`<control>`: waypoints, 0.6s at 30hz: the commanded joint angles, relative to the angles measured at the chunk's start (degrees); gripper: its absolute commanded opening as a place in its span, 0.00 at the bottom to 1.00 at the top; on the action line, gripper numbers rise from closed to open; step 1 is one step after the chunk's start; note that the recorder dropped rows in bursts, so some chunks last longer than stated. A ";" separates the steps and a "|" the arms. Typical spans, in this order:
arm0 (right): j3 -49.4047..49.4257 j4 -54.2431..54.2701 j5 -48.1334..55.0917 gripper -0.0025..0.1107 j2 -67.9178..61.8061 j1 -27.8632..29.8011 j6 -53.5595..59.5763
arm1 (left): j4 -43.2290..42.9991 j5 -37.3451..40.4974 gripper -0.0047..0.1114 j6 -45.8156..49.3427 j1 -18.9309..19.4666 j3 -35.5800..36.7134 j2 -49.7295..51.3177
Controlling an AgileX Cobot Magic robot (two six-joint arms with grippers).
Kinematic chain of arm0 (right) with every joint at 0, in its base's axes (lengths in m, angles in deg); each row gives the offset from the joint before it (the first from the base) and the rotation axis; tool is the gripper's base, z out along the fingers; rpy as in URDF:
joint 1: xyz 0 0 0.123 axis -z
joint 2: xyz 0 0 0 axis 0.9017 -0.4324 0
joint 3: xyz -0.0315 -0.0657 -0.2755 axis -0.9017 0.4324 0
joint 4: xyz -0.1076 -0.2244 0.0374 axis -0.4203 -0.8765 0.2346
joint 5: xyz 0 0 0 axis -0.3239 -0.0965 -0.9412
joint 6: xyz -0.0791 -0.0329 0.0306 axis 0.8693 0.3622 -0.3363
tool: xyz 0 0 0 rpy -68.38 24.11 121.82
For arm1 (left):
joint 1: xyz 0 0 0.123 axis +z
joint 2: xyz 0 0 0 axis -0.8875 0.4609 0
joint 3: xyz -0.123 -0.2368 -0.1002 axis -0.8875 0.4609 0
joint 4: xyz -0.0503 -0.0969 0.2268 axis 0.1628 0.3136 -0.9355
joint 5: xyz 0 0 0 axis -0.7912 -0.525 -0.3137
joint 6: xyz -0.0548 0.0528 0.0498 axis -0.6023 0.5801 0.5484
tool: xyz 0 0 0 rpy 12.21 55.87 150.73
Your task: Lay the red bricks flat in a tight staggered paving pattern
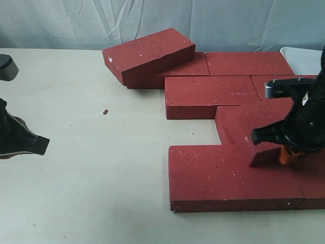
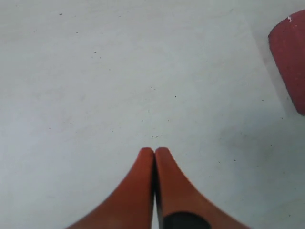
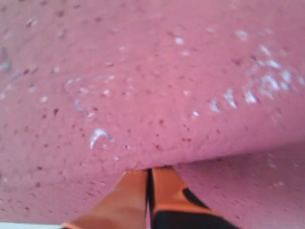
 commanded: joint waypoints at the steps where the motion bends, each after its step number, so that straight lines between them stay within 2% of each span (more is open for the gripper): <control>1: 0.28 3.26 -6.31 0.01 -1.32 -5.67 -0.10 | 2.08 -1.61 0.04 0.43 0.00 0.24 0.36; 6: 0.28 3.26 -10.62 0.01 -1.67 -8.89 -0.10 | 3.20 -3.24 0.04 0.43 0.00 0.24 0.36; 11: -5.19 3.05 -2.28 0.01 0.81 -8.92 0.05 | 5.16 -8.42 0.04 0.43 0.00 0.24 2.40; 15: -11.17 3.27 -0.23 0.01 6.61 -4.42 3.23 | 6.89 -8.33 0.04 2.98 0.00 -4.11 10.95; 18: -12.14 3.16 2.38 0.01 7.31 2.83 6.05 | 7.48 -8.33 0.04 2.98 -1.73 -9.92 18.74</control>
